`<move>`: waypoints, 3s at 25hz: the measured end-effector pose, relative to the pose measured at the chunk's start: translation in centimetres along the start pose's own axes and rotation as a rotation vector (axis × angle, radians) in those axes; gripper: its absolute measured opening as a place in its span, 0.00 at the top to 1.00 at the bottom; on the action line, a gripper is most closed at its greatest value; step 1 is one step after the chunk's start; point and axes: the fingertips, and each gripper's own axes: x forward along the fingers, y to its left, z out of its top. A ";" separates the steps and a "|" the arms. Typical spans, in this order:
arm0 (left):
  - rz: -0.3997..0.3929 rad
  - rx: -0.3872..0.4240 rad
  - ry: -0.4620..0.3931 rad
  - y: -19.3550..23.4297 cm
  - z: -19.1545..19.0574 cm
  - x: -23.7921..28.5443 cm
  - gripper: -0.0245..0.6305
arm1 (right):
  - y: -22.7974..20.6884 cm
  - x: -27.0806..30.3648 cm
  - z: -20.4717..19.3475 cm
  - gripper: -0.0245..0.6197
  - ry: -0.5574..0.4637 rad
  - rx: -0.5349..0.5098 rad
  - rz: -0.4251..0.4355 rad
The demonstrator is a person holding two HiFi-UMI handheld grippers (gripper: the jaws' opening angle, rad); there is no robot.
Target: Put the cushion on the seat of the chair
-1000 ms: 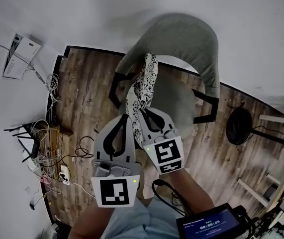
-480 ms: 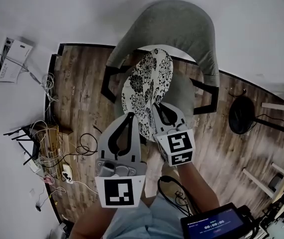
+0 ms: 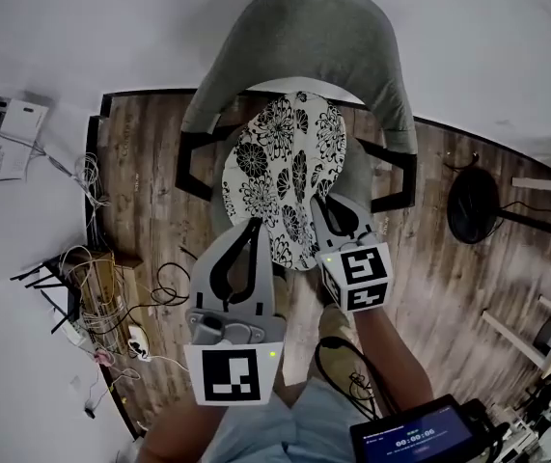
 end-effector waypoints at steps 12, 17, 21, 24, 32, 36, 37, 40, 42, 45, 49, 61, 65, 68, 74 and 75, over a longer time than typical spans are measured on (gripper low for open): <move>-0.057 0.026 0.027 -3.3 -1.2 2.2 0.95 | -4.8 -0.8 -4.1 0.88 0.032 0.096 -0.052; -0.074 0.031 0.039 -4.3 -2.1 3.0 0.95 | -6.6 -0.6 -6.4 0.87 0.049 0.132 -0.074; -0.091 0.035 0.039 -5.1 -2.7 3.8 0.95 | -8.2 -0.6 -8.0 0.87 0.057 0.157 -0.096; -0.103 0.038 0.036 -5.7 -3.1 4.4 0.95 | -9.4 -0.5 -9.2 0.86 0.060 0.174 -0.110; -0.117 0.042 0.040 -6.4 -4.5 5.7 0.95 | -12.1 -0.1 -12.4 0.84 0.066 0.240 -0.162; -0.121 0.049 0.046 -6.3 -5.3 6.2 0.95 | -13.1 0.4 -14.0 0.80 0.063 0.277 -0.181; -0.123 0.051 0.048 -6.3 -5.5 6.3 0.95 | -13.4 0.5 -14.3 0.78 0.062 0.284 -0.185; -0.124 0.058 0.052 -6.1 -6.2 6.5 0.95 | -14.0 0.9 -15.2 0.72 0.061 0.300 -0.200; -0.125 0.061 0.059 -6.1 -6.8 6.7 0.95 | -14.2 1.0 -15.7 0.68 0.063 0.304 -0.209; -0.129 0.061 0.062 -6.4 -7.1 7.0 0.95 | -14.5 1.0 -16.4 0.66 0.065 0.303 -0.221; -0.134 0.066 0.066 -6.6 -7.6 7.1 0.95 | -14.8 0.8 -17.5 0.59 0.075 0.293 -0.251; -0.137 0.080 0.062 -8.0 -8.4 6.9 0.95 | -13.5 0.2 -20.2 0.54 0.099 0.291 -0.235; -0.130 0.082 0.056 -8.5 -8.0 6.4 0.95 | -13.2 -0.7 -20.0 0.54 0.097 0.282 -0.221; -0.124 0.090 0.034 -9.0 -6.7 6.0 0.95 | -13.2 -1.6 -19.0 0.54 0.085 0.258 -0.215; -0.118 0.112 0.004 -10.6 -4.0 4.1 0.95 | -13.0 -4.7 -14.9 0.55 0.034 0.216 -0.197; -0.113 0.114 -0.002 -10.8 -3.3 3.7 0.95 | -12.8 -5.5 -13.9 0.55 0.023 0.208 -0.192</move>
